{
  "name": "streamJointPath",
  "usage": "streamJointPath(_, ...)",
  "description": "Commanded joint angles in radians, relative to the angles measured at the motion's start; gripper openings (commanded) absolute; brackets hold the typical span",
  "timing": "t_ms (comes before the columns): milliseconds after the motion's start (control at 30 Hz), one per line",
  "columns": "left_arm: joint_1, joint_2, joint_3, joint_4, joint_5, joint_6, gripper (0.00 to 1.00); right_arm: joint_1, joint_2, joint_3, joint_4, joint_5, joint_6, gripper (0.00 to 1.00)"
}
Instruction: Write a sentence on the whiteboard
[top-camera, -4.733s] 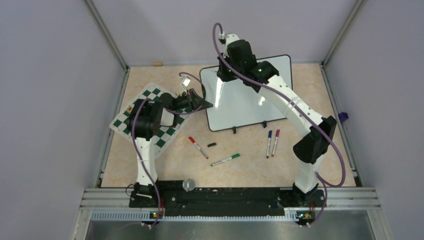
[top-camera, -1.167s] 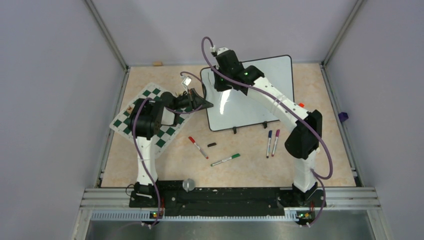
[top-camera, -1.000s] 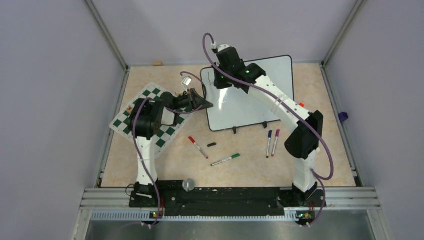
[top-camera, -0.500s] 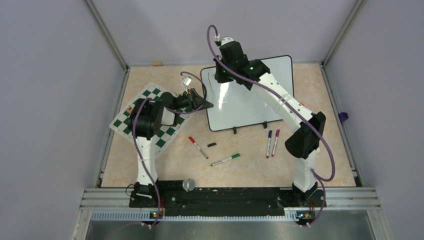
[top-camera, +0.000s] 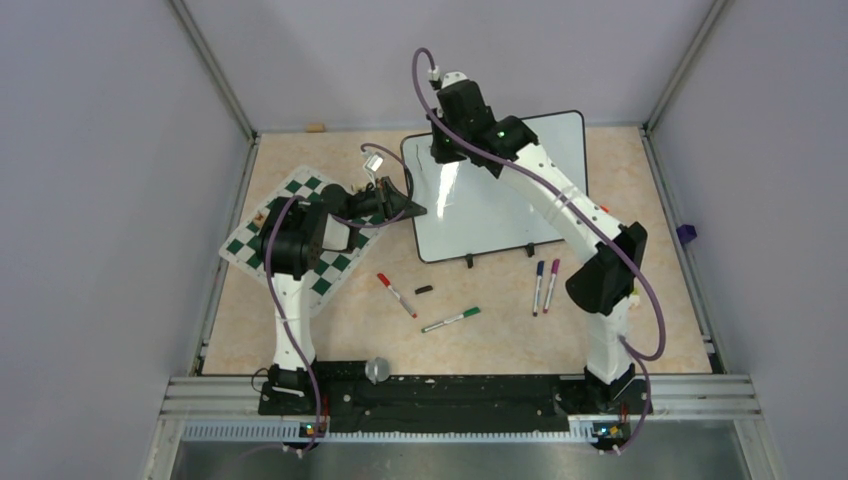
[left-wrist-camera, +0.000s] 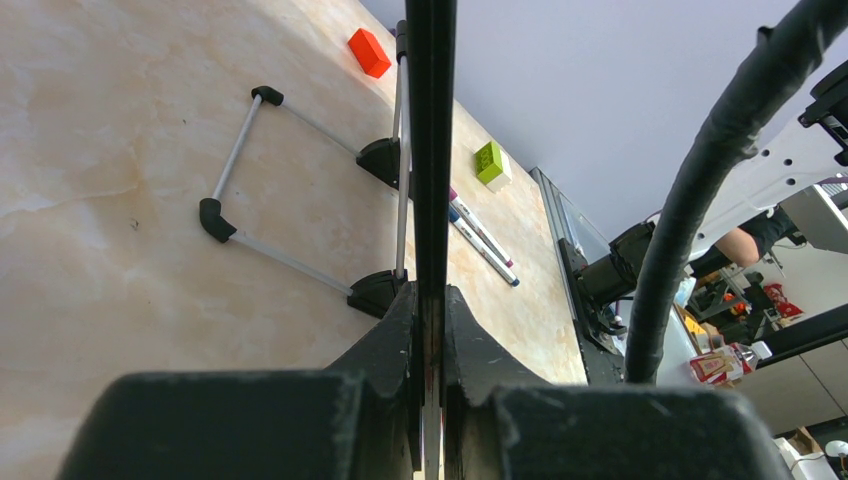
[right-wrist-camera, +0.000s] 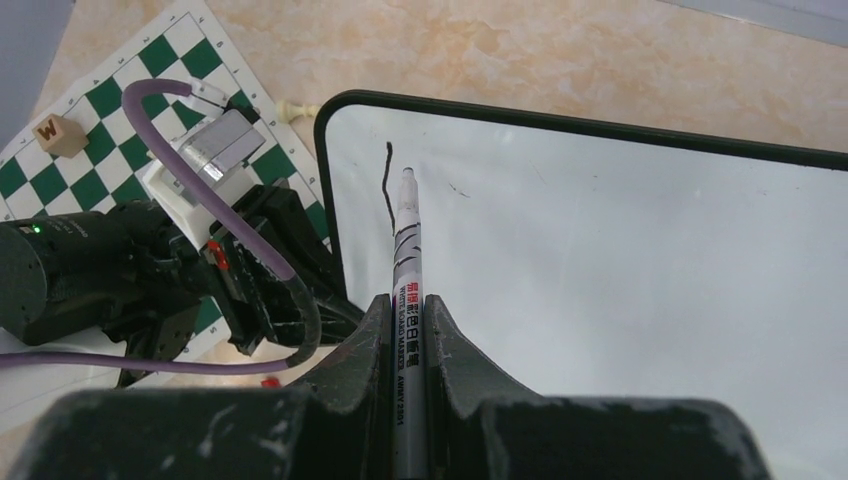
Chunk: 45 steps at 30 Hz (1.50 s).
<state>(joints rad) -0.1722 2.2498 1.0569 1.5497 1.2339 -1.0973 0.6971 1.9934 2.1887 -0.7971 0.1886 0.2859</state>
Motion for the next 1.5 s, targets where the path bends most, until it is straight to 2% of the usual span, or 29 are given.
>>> streamJointPath(0,-0.021,-0.019,0.012,0.07,0.078,-0.019,0.0,-0.008,0.023,0.061,0.018,0.024,-0.019,0.0)
streamJointPath(633,-0.021,-0.013,0.022,0.07,0.072,-0.018,0.0,-0.01,0.053,0.035,-0.001,0.046,-0.032,0.0)
streamJointPath(1233,-0.021,-0.009,0.03,0.07,0.062,-0.018,0.0,-0.01,0.025,-0.032,-0.004,-0.053,-0.027,0.0)
streamJointPath(1467,-0.021,-0.009,0.03,0.07,0.063,-0.016,0.0,-0.01,0.02,-0.033,-0.005,-0.014,-0.033,0.0)
